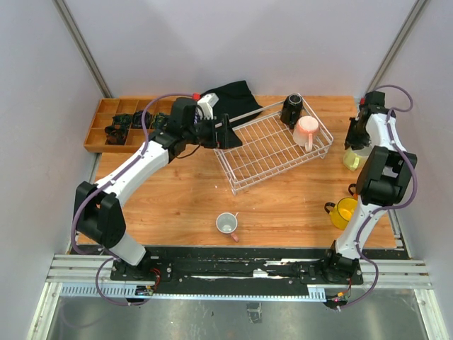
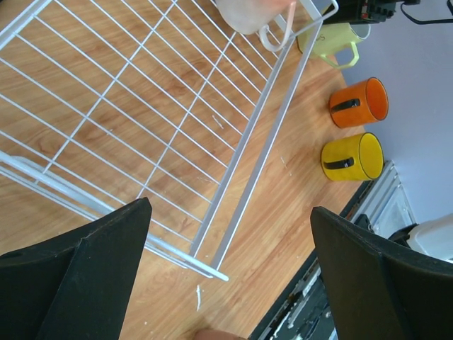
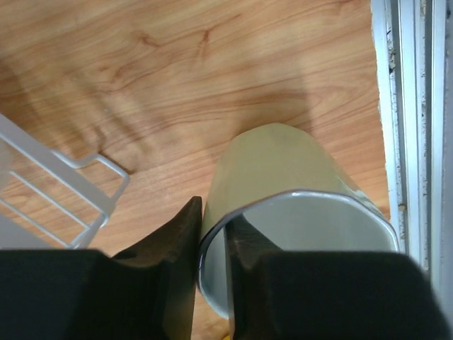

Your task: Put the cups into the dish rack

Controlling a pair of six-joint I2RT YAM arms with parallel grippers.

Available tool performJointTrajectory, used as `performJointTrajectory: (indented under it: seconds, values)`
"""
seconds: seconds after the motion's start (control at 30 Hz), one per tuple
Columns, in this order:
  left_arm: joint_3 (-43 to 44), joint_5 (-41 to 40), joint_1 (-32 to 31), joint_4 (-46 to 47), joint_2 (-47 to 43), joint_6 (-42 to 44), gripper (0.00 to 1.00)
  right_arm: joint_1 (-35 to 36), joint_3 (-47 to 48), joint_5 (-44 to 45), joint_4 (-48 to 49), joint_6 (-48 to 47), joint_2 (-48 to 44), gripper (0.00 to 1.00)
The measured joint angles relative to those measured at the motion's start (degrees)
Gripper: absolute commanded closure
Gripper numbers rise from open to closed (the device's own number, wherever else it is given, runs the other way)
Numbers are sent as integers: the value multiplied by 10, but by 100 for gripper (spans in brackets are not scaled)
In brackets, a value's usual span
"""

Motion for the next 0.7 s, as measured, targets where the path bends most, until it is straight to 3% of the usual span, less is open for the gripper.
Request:
performJointTrajectory:
  seconds: [0.1, 0.43, 0.7]
  values:
    - [0, 10, 0, -1, 3, 1, 0, 0, 0, 3, -2, -4, 10, 99]
    - [0, 81, 0, -7, 3, 12, 0, -13, -2, 6, -19, -7, -11, 99]
    - [-51, 162, 0, 69, -17, -27, 0, -17, 37, -14, -60, 11, -144, 99]
